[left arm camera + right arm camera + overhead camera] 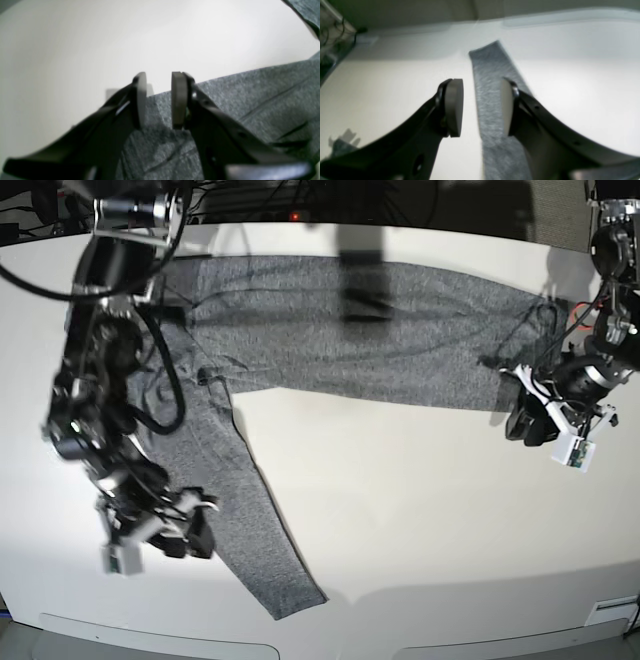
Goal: Fold the T-shirt properly
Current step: 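Move the right gripper to the hanging sleeve cuff and grasp it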
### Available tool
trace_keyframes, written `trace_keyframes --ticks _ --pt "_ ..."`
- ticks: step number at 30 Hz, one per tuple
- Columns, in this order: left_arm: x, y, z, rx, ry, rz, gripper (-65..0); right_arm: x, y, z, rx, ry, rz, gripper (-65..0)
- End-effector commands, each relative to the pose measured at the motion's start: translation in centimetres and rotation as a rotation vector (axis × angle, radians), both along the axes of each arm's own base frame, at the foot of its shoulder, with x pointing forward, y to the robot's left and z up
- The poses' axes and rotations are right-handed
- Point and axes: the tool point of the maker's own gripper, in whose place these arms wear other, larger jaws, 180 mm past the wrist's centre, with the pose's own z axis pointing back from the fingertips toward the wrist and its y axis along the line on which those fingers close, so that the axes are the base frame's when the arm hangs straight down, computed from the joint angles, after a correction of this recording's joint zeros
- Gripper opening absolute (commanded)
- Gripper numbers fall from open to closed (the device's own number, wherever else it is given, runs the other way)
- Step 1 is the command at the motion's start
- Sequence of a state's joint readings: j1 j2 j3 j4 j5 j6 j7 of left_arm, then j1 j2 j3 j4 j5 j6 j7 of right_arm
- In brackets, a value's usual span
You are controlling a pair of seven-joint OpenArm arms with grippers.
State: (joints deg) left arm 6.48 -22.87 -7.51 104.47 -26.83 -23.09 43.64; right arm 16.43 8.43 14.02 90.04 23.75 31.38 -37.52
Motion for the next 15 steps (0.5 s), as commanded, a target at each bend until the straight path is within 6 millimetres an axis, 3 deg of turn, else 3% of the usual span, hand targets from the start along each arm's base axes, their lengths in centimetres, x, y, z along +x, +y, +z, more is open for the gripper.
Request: trace_keyframes --ticks 1,4,8,15 --pt "0.8 0.1 1.6 -0.003 -0.056 -0.006 -48.2 1.8 0.2 1.9 0.002 -0.052 0.009 -40.0" --pt "0.8 0.1 1.6 -0.003 -0.056 -0.006 -48.2 4.9 0.9 -0.2 -0.019 0.030 0.019 -40.0" --pt "0.7 0.1 1.6 -0.007 -0.055 -0.006 -48.2 8.2 0.4 -1.9 0.039 0.092 -0.039 -40.0" --pt "0.2 -0.9 1.4 -0.081 -0.008 -0.024 -48.2 10.3 2.2 -6.5 0.074 0.194 -0.062 -40.0"
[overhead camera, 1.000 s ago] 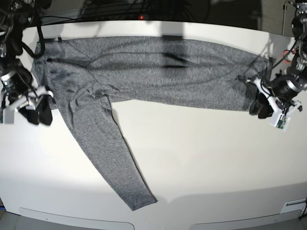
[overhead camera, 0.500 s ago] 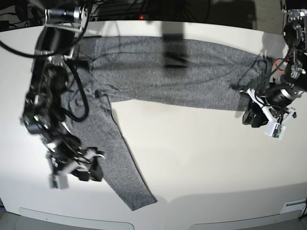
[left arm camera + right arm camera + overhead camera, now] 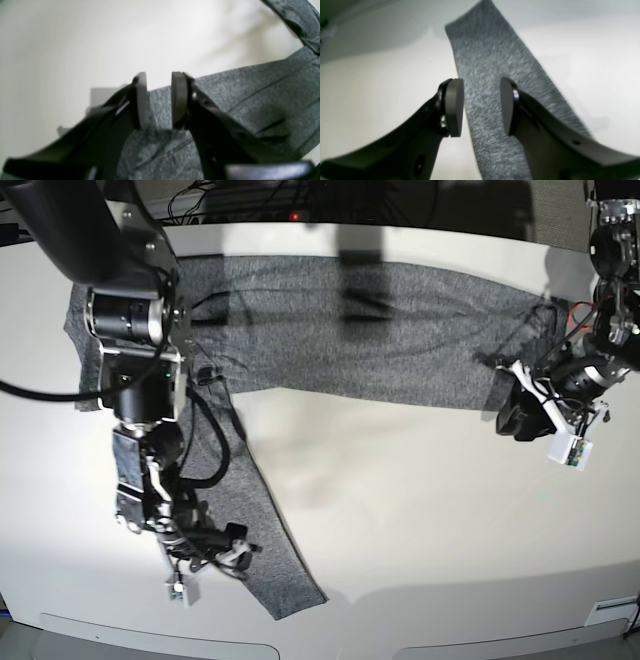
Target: Fold the T-shirt properly
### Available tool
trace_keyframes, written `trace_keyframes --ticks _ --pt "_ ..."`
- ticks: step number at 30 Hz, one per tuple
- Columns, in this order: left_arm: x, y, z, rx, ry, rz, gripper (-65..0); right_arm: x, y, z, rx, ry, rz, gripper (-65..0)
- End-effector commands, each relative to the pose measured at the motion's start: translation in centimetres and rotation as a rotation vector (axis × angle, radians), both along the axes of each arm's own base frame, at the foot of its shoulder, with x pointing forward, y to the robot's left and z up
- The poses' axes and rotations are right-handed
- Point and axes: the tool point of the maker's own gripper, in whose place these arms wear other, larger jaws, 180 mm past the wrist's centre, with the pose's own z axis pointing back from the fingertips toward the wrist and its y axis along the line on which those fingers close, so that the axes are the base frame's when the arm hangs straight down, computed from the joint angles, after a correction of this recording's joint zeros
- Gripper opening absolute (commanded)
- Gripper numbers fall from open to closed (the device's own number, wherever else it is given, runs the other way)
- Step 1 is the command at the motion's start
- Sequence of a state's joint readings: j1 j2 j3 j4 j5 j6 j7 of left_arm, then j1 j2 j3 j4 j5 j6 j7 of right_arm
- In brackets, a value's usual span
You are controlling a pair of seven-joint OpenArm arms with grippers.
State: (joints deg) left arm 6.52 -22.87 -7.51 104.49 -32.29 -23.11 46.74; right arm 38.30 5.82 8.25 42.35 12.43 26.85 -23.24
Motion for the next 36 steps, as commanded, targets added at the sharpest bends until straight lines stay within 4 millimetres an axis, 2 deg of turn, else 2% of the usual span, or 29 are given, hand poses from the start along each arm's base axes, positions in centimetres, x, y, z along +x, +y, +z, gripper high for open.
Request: trace_keyframes --ticks 1,4,6,14,21,23,26,31,36 --pt "0.8 0.1 1.6 -0.006 -0.055 -0.004 -48.2 1.7 -0.2 2.1 -0.003 -0.064 -0.036 -40.0" --pt "0.8 0.1 1.5 -0.006 -0.054 -0.004 -48.2 1.6 -1.9 -0.7 -0.106 -0.020 -0.197 -40.0" --pt "0.8 0.1 1.6 -0.006 -0.055 -0.004 -48.2 1.5 -2.8 -1.7 -0.181 -0.022 -0.266 -40.0" --pt "0.8 0.1 1.6 -0.006 -0.055 -0.005 -48.2 1.1 -3.3 -2.5 -0.247 -0.008 -0.289 -40.2" --pt "0.8 0.1 1.5 -0.006 -0.054 -0.004 -48.2 -0.6 -6.0 -5.3 -0.286 0.080 -0.306 -40.2" --pt "0.8 0.1 1.6 -0.006 -0.055 -0.004 -48.2 -1.4 -6.1 -6.5 -0.292 0.121 -0.298 -40.2" --pt "0.8 0.1 1.6 -0.007 -0.055 -0.004 -48.2 -3.2 -5.3 -8.7 -0.324 0.189 -0.238 -40.2" --pt "0.8 0.1 1.6 -0.006 -0.056 -0.005 -48.2 -7.0 -2.3 -12.5 -0.420 0.266 -0.042 -40.3" --pt "0.8 0.1 1.6 -0.007 -0.059 -0.004 -48.2 -10.6 1.9 -14.3 -0.472 0.293 0.123 -40.3"
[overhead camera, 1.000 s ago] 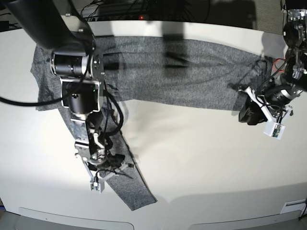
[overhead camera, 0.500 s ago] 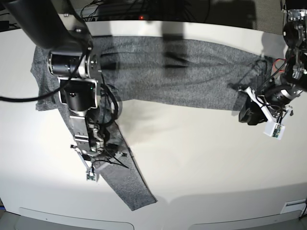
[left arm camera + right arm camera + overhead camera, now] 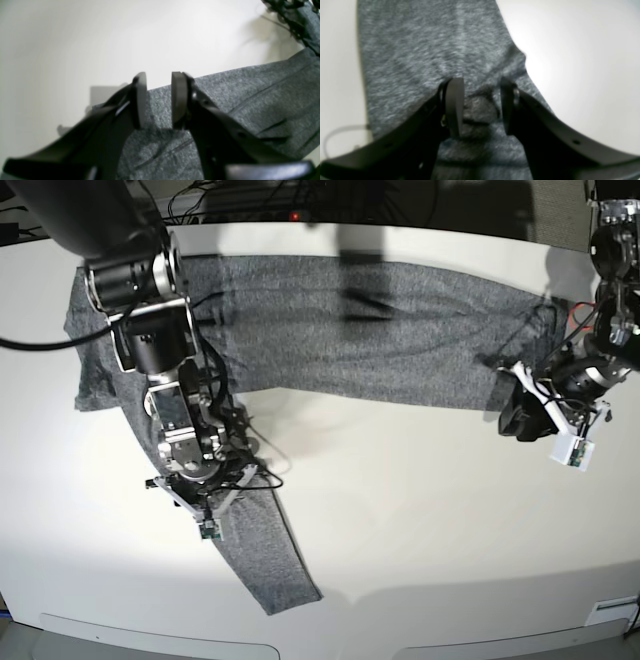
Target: Fold the T-shirt properly
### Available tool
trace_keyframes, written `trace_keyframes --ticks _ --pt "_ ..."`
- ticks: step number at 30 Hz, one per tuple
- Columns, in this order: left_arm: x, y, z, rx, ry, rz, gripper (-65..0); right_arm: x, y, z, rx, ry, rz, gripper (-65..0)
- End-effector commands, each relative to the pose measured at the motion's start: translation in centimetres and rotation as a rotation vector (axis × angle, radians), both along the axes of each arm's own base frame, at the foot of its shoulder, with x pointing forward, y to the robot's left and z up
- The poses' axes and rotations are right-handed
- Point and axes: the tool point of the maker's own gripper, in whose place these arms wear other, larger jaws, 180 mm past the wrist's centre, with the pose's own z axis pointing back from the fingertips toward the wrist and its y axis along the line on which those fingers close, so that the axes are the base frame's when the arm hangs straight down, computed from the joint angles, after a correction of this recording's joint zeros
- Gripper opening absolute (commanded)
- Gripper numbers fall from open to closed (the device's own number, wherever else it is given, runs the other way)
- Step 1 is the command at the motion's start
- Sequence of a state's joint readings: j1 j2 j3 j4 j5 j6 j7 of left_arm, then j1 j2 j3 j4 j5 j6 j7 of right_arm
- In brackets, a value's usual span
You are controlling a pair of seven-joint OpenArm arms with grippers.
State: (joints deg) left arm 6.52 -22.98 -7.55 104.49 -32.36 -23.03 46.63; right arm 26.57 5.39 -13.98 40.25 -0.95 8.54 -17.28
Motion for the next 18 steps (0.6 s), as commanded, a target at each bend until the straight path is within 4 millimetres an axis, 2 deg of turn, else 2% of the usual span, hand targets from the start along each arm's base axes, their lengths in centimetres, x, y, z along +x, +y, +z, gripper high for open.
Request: trace_keyframes --ticks 1,4,6,12,15,18 --pt "0.8 0.1 1.6 -0.007 -0.058 -0.006 -48.2 -2.9 1.3 -1.9 0.009 0.125 0.039 -40.3" --pt "0.8 0.1 1.6 -0.006 -0.058 -0.006 -48.2 -5.1 3.4 -1.6 0.037 0.130 0.090 -40.3" --pt "0.8 0.1 1.6 -0.007 -0.058 -0.006 -48.2 -6.4 4.1 -1.0 0.053 0.119 0.107 -40.3" --pt "0.9 0.0 1.7 -0.009 -0.064 -0.006 -48.2 -10.0 4.7 1.2 0.070 0.073 0.148 -40.3" --pt "0.9 0.0 1.7 -0.009 -0.063 -0.006 -48.2 -10.8 4.8 2.8 0.077 0.025 0.165 -40.3" --pt "0.9 0.0 1.7 -0.008 -0.063 -0.006 -48.2 -9.8 5.1 4.4 0.092 -0.028 0.162 -40.3"
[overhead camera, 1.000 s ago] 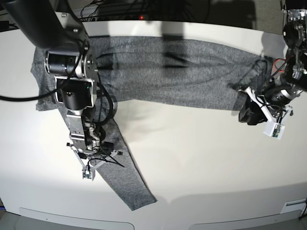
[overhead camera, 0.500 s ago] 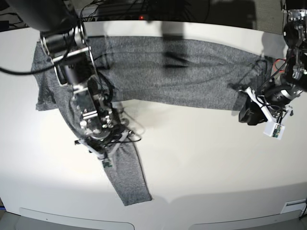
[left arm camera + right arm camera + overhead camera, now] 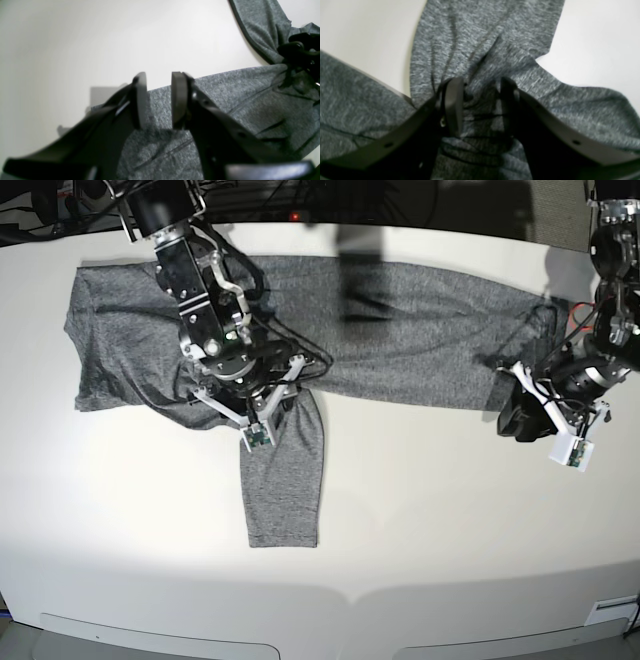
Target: Fold the T-shirt properly
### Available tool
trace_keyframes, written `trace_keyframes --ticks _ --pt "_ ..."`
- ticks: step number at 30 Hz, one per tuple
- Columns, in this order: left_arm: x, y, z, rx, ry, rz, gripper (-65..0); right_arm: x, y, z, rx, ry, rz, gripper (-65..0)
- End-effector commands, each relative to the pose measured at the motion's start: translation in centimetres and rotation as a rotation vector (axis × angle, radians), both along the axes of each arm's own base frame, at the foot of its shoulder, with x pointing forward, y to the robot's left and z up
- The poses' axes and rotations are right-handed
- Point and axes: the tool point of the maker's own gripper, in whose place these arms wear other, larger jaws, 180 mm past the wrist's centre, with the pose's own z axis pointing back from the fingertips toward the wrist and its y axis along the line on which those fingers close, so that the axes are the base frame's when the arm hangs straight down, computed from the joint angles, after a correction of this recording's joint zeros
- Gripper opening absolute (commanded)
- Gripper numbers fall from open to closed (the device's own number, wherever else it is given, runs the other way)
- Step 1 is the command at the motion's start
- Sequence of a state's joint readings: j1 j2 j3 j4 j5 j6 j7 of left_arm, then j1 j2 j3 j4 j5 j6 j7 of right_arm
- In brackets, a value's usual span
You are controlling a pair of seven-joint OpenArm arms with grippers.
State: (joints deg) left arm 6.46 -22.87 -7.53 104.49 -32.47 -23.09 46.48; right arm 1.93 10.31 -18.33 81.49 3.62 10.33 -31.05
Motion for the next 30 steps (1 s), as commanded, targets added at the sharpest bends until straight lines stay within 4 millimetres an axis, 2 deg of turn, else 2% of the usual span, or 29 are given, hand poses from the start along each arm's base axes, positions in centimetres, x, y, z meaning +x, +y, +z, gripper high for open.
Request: trace_keyframes --ticks 1,7,12,14,16,21,25,30 --pt "0.9 0.2 1.6 -0.004 -0.059 -0.005 -48.2 1.6 0.1 1.6 0.019 -0.044 -0.012 -40.3" --pt "0.8 0.2 1.6 -0.004 -0.059 -0.005 -48.2 5.1 -0.3 5.0 0.161 -0.096 -0.085 -40.3" --pt "0.8 0.2 1.6 -0.004 -0.059 -0.005 -48.2 8.6 -1.6 8.6 0.176 -0.192 -0.119 -40.3" --pt "0.8 0.2 1.6 -0.004 -0.059 -0.005 -48.2 10.0 -1.7 10.1 0.188 -0.250 -0.120 -40.3" --pt "0.9 0.2 1.6 -0.004 -0.059 -0.005 -48.2 11.2 -1.3 10.9 0.205 -0.278 -0.127 -40.3" --pt "0.8 0.1 1.6 -0.008 -0.058 -0.005 -48.2 14.0 0.8 9.8 0.157 -0.267 -0.147 -40.3" --pt "0.7 0.1 1.5 -0.006 -0.051 -0.006 -48.2 16.2 2.1 8.2 0.093 -0.253 -0.168 -40.3" --pt "0.5 0.1 1.2 -0.003 -0.040 -0.007 -48.2 17.9 2.8 6.5 0.005 -0.213 -0.197 -40.3"
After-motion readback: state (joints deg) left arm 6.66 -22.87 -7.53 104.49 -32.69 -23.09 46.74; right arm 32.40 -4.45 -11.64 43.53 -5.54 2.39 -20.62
